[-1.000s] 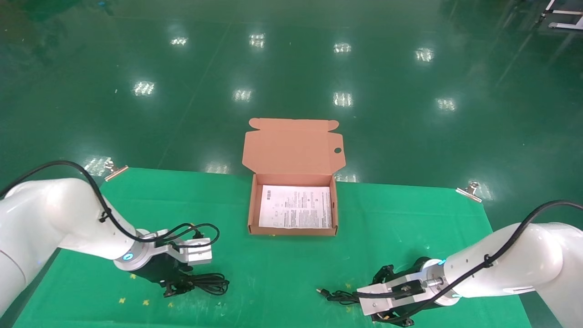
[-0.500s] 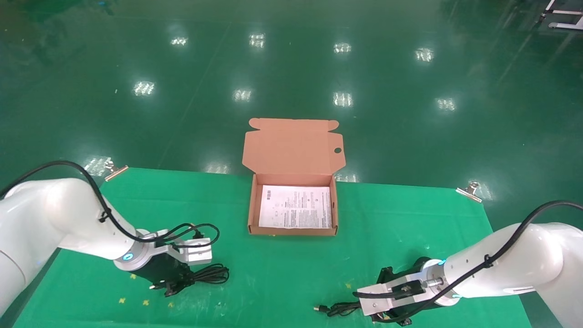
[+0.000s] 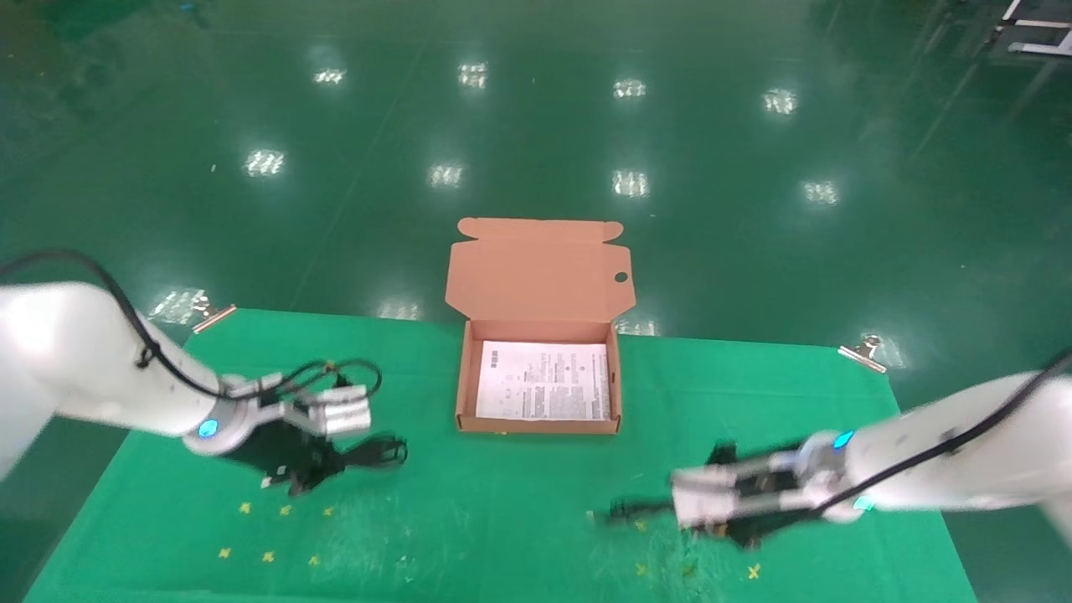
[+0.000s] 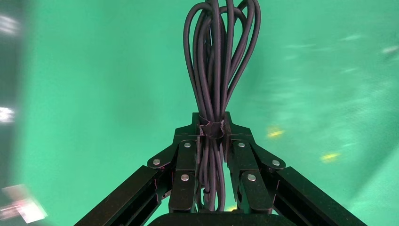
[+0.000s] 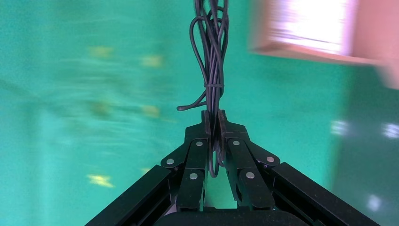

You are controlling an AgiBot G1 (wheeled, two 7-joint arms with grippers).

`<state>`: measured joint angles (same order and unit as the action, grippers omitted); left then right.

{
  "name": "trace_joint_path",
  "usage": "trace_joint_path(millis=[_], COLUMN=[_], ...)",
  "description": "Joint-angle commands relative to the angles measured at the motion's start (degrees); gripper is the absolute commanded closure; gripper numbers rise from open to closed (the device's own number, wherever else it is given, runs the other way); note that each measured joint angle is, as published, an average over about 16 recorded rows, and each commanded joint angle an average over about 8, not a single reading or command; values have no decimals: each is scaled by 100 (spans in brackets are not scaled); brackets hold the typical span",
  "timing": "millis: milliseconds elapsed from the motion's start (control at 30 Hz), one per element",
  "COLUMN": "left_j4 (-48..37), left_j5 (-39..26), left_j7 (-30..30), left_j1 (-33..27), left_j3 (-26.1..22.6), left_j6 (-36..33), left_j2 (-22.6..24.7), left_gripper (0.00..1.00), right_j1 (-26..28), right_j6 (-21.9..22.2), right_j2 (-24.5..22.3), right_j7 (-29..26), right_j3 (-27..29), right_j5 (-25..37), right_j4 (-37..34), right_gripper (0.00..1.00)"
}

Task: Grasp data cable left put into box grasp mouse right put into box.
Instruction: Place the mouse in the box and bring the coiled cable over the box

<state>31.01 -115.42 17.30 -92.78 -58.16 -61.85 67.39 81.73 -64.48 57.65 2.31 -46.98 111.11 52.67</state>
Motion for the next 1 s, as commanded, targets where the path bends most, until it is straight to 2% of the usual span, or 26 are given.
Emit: trace_joint_path(millis=[33,267,500,733,1000], left_j4=[226,1464,2462,2880,2945], left_j5=[-55,-541,-1041,-1463,-1738], left_j7=[119,711,1289,1578,1570], left_j1=[-94,-266,-379,-528,-659], left_j3=[2,-20,30,87,79], left_j6=[4,252,584,925,1150], left_j2=[-120,-492,-602,-492,-339], left_gripper=[100,100,100,100,100], right_j1=[87,554,1027,1574,2066], right_j6=[26,304,649,1040,1348], right_j2=[-150,-370,-68,629,1241], right_j7=[-103,-491,-463,11,724], right_j3=[125,482,704,837,961], right_j5=[-103,-161,-278,-504,-785], right_j4=[172,682,750,47,-944], right_gripper=[100,100,100,100,100])
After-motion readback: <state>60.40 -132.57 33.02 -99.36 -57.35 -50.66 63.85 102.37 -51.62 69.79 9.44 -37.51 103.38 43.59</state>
